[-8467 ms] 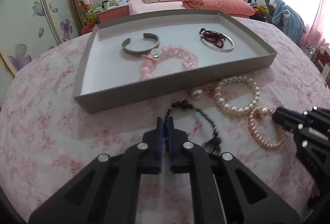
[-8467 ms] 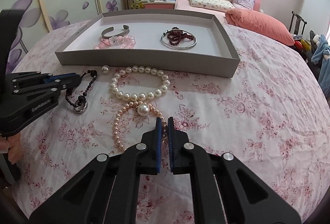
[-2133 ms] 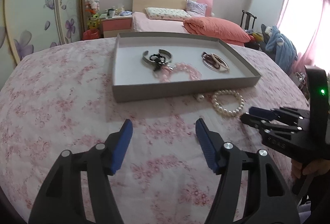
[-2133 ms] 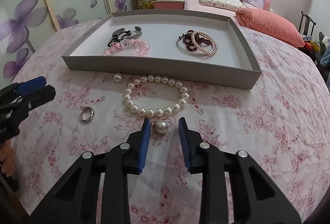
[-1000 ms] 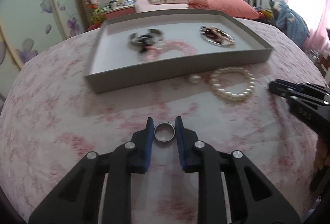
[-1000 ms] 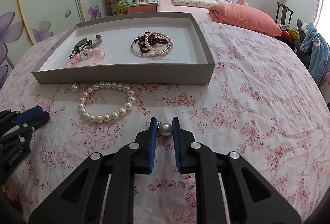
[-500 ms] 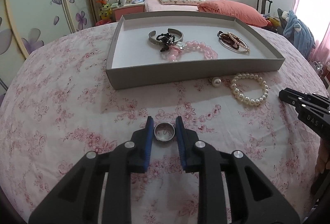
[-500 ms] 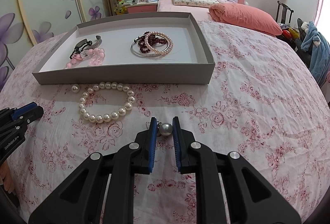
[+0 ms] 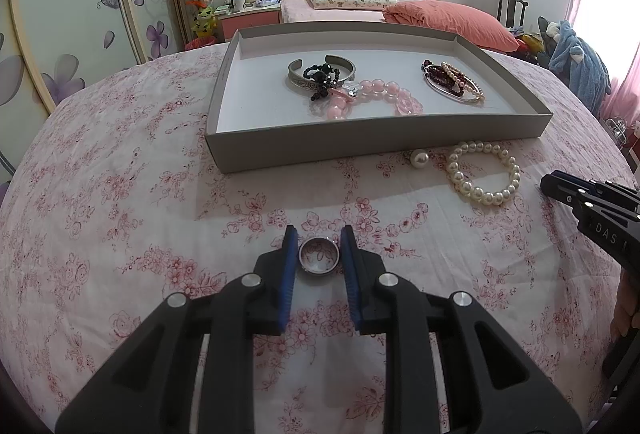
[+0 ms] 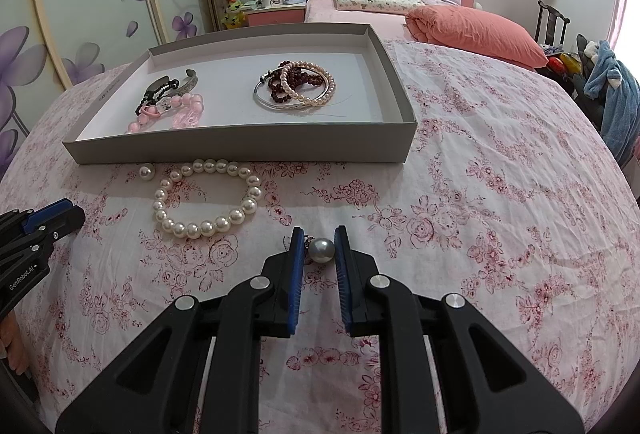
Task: Organize jewelry
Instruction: 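Grasp the single white pearl earring with the right gripper while the left grasps the silver ring, then carry the pearl earring and silver ring into the tray and open both grippers, then withdraw both grippers toward the white pearl bracelet and the remaining pearl earring, then grasp the white pearl bracelet with the right gripper while the left grasps the pearl earring, then lift the pearl bracelet with the right gripper while the left lifts the pearl earring, then carry both pieces over the grey tray and open both grippers to release them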
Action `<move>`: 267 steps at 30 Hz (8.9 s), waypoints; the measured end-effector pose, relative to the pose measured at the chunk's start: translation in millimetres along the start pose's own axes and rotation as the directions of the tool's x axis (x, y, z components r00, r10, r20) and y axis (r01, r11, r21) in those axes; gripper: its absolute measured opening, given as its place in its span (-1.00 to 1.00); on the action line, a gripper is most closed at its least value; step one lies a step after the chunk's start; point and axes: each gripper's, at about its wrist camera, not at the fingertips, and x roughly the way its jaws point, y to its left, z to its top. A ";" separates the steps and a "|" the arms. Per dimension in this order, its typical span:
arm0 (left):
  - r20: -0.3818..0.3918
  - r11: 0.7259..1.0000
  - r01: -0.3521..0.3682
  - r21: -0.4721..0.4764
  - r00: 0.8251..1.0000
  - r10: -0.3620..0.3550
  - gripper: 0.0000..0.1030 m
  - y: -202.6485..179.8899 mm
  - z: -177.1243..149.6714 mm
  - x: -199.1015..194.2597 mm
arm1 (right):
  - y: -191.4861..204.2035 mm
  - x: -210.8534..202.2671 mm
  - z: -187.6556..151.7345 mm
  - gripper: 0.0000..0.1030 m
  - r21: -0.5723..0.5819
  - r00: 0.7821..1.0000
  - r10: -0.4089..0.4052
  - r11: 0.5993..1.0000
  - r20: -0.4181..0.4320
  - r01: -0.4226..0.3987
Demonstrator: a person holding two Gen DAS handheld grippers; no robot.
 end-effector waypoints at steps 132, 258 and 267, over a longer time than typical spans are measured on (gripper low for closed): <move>-0.008 0.997 -0.024 -0.078 1.000 0.023 -0.40 -70.7 47.5 36.8 | -24.1 9.4 10.9 -0.79 -0.002 1.000 -0.016 1.000 0.003 0.016; 0.465 0.995 -0.100 -0.023 0.880 0.099 -0.73 -20.7 10.8 -128.7 | 39.7 -147.2 20.2 -0.80 -0.075 0.813 0.142 0.990 0.564 -0.121; 0.433 0.998 -0.058 -0.026 0.899 0.063 -0.73 -12.0 30.9 -112.7 | 38.6 -131.3 33.6 -0.80 -0.058 0.823 0.125 0.992 0.555 -0.111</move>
